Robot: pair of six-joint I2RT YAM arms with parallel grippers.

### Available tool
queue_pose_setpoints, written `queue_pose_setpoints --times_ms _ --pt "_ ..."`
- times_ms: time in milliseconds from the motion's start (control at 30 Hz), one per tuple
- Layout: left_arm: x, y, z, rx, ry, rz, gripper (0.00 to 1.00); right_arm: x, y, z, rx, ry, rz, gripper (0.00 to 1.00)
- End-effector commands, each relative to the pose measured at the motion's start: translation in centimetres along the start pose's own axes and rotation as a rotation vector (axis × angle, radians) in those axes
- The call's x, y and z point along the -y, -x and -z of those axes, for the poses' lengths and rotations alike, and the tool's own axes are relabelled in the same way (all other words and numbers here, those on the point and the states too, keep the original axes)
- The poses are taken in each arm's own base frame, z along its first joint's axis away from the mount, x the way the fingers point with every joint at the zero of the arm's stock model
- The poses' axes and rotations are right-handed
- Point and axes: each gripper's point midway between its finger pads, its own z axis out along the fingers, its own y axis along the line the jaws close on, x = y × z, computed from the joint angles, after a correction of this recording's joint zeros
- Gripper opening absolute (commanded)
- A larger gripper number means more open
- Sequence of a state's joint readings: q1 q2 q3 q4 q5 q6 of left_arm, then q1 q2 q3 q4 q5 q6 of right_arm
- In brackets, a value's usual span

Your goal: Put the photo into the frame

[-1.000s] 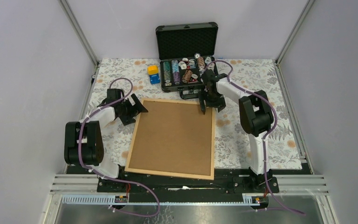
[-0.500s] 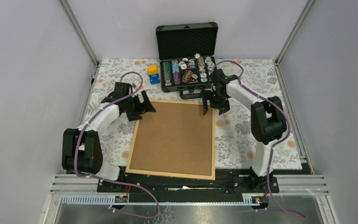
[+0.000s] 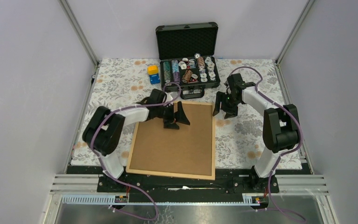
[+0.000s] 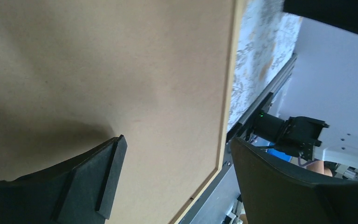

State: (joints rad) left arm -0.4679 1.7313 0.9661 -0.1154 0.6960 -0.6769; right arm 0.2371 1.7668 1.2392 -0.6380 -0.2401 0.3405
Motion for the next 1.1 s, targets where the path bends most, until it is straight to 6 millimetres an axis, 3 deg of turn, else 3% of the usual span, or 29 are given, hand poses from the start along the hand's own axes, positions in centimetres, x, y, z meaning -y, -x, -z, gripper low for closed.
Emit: queue_pose_setpoints --times_ms 0,167,367,467,600,733,900,967,1067 --pt "0.4 1.1 -1.5 0.014 -0.029 -0.007 0.9 -2.4 0.9 -1.2 -0.013 0.11 0.006 0.71" --pt "-6.5 -0.1 -1.6 0.037 0.218 0.148 0.92 -2.2 -0.9 -3.2 -0.089 0.12 0.008 0.71" --pt "-8.9 -1.4 -1.1 0.056 0.287 0.174 0.92 -0.2 -3.1 -4.9 -0.121 -0.099 0.081 0.65" --pt "-9.4 -1.2 -0.6 0.066 0.32 0.158 0.93 0.9 -3.8 -5.6 -0.121 -0.252 0.13 0.54" --pt "-9.1 -0.8 -0.3 0.077 0.323 0.145 0.93 2.4 -5.0 -7.0 -0.155 -0.39 0.148 0.47" --pt "-9.0 -0.8 -0.2 0.078 0.321 0.139 0.93 3.5 -6.5 -7.9 -0.204 -0.431 0.13 0.45" --pt "-9.0 -0.9 -0.2 0.078 0.315 0.14 0.93 4.1 -6.9 -8.3 -0.219 -0.458 0.118 0.45" --pt "-8.9 -0.9 -0.2 0.083 0.311 0.137 0.93 3.1 -6.7 -8.4 -0.221 -0.416 0.117 0.44" --pt "-8.9 -0.8 -0.2 0.083 0.313 0.136 0.93 -0.5 -5.2 -8.0 -0.2 -0.263 0.112 0.49"
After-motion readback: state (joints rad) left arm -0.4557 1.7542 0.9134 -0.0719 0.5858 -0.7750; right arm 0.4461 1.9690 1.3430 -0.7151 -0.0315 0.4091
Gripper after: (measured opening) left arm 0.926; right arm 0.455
